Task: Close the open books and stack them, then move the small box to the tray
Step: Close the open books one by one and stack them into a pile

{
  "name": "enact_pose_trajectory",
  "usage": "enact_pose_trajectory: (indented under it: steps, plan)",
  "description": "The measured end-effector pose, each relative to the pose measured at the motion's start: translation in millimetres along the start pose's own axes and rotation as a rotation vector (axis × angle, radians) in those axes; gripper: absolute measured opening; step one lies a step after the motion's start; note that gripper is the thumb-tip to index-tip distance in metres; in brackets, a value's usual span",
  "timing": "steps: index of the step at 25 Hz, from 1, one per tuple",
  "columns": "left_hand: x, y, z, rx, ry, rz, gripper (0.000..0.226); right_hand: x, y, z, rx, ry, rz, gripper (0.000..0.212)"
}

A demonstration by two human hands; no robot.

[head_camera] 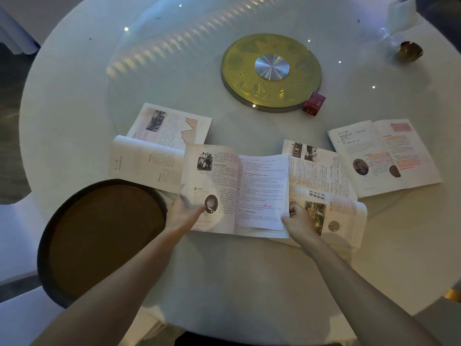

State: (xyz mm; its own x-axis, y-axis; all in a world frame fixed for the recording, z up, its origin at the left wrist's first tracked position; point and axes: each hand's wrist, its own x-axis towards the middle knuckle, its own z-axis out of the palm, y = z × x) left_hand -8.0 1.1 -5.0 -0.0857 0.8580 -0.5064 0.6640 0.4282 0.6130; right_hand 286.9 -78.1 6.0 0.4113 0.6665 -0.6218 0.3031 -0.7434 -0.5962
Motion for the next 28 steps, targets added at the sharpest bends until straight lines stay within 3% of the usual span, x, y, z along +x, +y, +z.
enact_pose_trajectory:
  steps: [3,7,9,14,17,23,28]
  plan:
    - [-3,6,-1,-0.097,-0.088,0.012,0.028,-2,-2,-1,0.006,0.001,0.007,0.011]
    - [-14,26,6,-0.160,-0.180,0.177,0.043,-8,-3,4,0.061,-0.009,-0.016,0.021]
    - [-16,38,18,-0.138,-0.241,0.239,0.054,-12,-1,8,0.129,-0.039,-0.043,0.033]
    - [-33,54,50,0.019,-0.438,0.428,0.043,-24,2,20,0.273,-0.119,-0.009,0.047]
    - [-28,32,59,0.123,-0.422,0.473,0.044,-26,1,28,0.292,-0.146,0.033,0.049]
    - [-10,-19,62,0.440,-0.339,0.518,0.055,-16,-5,43,0.268,-0.094,0.056,0.031]
    - [-9,-35,61,0.322,-0.272,0.553,0.050,0,-5,54,0.040,-0.025,-0.041,0.022]
